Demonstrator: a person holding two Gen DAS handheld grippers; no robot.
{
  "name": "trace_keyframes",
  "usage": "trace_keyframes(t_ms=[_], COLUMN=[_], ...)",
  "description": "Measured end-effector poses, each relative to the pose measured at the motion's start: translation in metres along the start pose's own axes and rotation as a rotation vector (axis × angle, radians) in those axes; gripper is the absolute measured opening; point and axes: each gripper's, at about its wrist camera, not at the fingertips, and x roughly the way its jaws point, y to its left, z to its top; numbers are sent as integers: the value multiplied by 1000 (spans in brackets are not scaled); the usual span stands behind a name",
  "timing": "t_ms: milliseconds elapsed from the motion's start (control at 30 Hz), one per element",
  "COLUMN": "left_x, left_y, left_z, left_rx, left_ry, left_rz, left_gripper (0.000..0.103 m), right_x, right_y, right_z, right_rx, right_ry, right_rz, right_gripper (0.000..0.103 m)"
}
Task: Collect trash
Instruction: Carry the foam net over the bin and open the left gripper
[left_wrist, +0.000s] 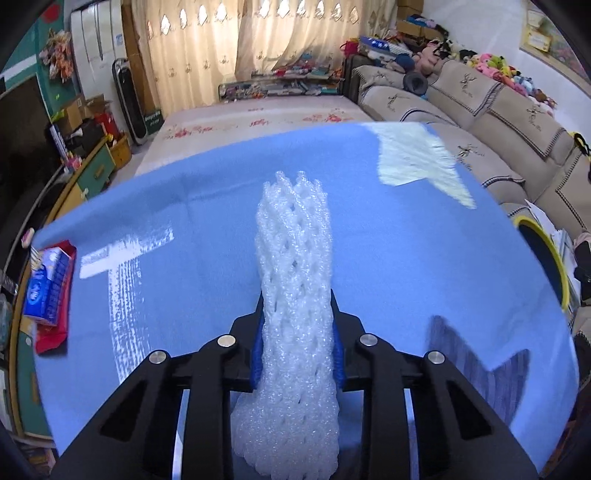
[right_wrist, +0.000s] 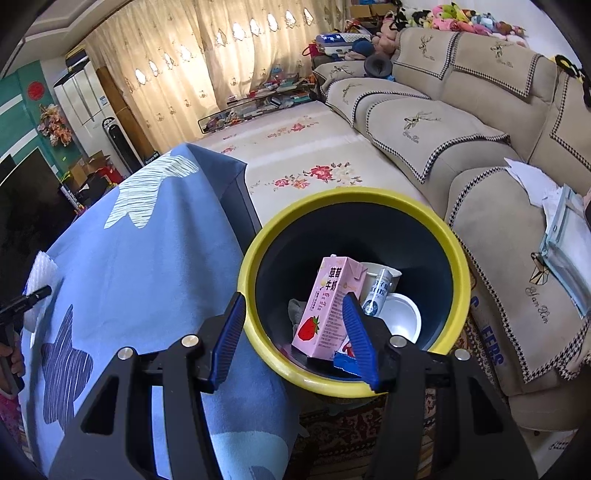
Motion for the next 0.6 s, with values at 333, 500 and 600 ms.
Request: trace_keyframes(t_ms=[333,500,600], left_x=[-75,-91,-98], left_y=[-111,-181,-230], left_z=[5,11,14], left_rx=[112,166,219], left_ry=[-117,-135,-143], left_rz=[-12,-85,-135], left_gripper=[28,28,28], right_x=[-28,-47,-63], right_y=[-5,-22,-41], right_z=[-14,-26,-33], right_rx=[-89,-100,-82], right_ry=[-5,-22,-50], right_rz=[1,5,-4], right_gripper=[52,52,52])
